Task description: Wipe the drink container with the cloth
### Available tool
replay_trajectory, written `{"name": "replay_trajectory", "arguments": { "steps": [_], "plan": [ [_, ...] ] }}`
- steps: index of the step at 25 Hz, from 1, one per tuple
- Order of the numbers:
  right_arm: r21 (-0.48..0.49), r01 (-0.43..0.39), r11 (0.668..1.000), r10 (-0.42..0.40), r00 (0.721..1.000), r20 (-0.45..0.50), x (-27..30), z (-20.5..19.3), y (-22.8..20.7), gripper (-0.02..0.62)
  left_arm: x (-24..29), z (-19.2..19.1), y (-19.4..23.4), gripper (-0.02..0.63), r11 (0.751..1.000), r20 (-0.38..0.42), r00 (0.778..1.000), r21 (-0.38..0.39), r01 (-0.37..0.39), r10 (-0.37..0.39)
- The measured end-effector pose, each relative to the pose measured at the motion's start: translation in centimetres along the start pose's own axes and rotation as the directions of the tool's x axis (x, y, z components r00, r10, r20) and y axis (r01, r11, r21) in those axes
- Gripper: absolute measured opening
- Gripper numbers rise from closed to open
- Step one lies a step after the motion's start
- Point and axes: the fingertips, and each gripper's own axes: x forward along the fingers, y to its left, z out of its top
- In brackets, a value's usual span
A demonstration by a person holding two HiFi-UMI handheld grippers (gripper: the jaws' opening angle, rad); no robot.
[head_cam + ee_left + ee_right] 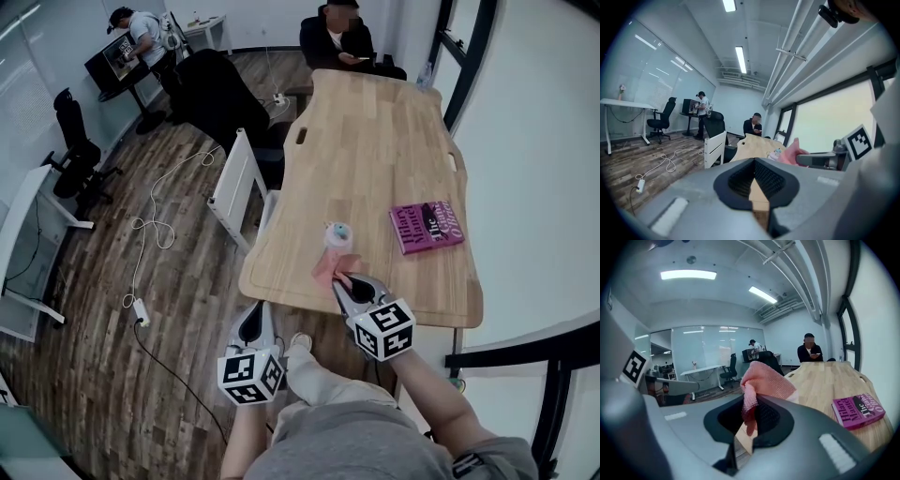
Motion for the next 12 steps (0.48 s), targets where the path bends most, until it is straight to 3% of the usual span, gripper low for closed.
{"name": "replay_trajectory", "arguments": {
  "steps": [6,12],
  "plan": [
    [-0.013,0.028,1.000,-0.027,0.998,0.059,2.4,2.6,0.3,0.029,2.1,0.7,1.9,0.002,0.999,-0.011,0.999,0.019,0.038,-0.038],
    [0.004,0.086,0.996,-0.086,0.995,0.044,4.6,2.4,-0.5,0.029,4.5,1.1,3.1,0.002,0.995,-0.045,0.995,0.030,0.095,-0.093]
  ]
}}
